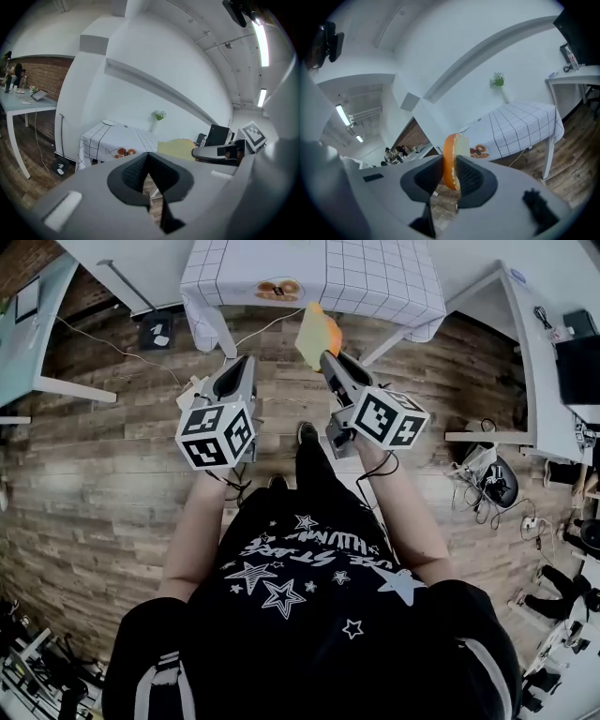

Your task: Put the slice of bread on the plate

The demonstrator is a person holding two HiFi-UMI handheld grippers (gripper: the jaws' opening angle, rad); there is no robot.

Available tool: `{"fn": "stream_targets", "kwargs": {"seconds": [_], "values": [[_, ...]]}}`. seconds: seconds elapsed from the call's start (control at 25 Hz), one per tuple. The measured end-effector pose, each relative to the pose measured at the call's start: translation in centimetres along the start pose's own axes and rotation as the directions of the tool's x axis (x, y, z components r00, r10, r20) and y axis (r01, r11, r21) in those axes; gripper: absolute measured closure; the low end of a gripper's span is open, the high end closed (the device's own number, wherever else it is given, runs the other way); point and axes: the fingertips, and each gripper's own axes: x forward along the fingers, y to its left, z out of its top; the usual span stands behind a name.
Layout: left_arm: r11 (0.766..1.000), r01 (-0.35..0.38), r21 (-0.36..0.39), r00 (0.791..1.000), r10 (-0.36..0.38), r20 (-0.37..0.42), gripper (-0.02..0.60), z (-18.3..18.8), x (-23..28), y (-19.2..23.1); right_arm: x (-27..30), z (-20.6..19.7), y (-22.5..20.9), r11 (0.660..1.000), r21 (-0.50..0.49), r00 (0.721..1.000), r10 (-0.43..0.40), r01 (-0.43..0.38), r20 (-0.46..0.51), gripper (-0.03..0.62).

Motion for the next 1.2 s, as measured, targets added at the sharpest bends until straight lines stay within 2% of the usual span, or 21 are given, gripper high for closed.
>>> {"fn": "stream_targets", "kwargs": {"seconds": [0.16,0.36,0.68,0.8,0.92,1.08,1.2], "values": [[0.999,-0.03,-0.017,1.0,0.03,0.0,0.572,0.5,1.6,1.0,1.5,1.1,-1.4,0.999,-0.039,1.0,0.011,-0.012,-0.014,0.502],[0.998,-0.056,-0.005,0.998,0.056,0.025,0.572,3.9,5.0,1.6,4.4,5.8,-4.3,0.999,-0.032,1.0,0.017,-0.017,0.008,0.5],[0.994,-0.105,0.034,0.992,0.102,0.07,0.572,8.3,10.4,2.0,9.1,12.1,-8.2,0.996,-0.025,0.996,0.082,-0.081,0.043,0.5],[0.99,-0.133,0.055,0.989,0.129,0.077,0.572,9.1,12.2,2.0,10.6,13.3,-9.8,0.995,-0.046,0.996,0.09,-0.089,0.024,0.5],[0.986,-0.163,0.045,0.984,0.159,0.078,0.572,9.4,13.6,2.2,11.9,14.4,-11.3,0.994,-0.041,0.994,0.107,-0.106,0.015,0.5],[0.977,-0.208,0.054,0.977,0.204,0.064,0.572,8.9,14.7,2.3,13.3,14.7,-13.0,0.991,-0.009,0.991,0.133,-0.133,-0.003,0.5],[0.971,-0.233,0.061,0.972,0.229,0.056,0.572,8.9,15.2,2.4,14.2,14.6,-14.2,0.992,0.026,0.993,0.12,-0.12,-0.016,0.5]]}}
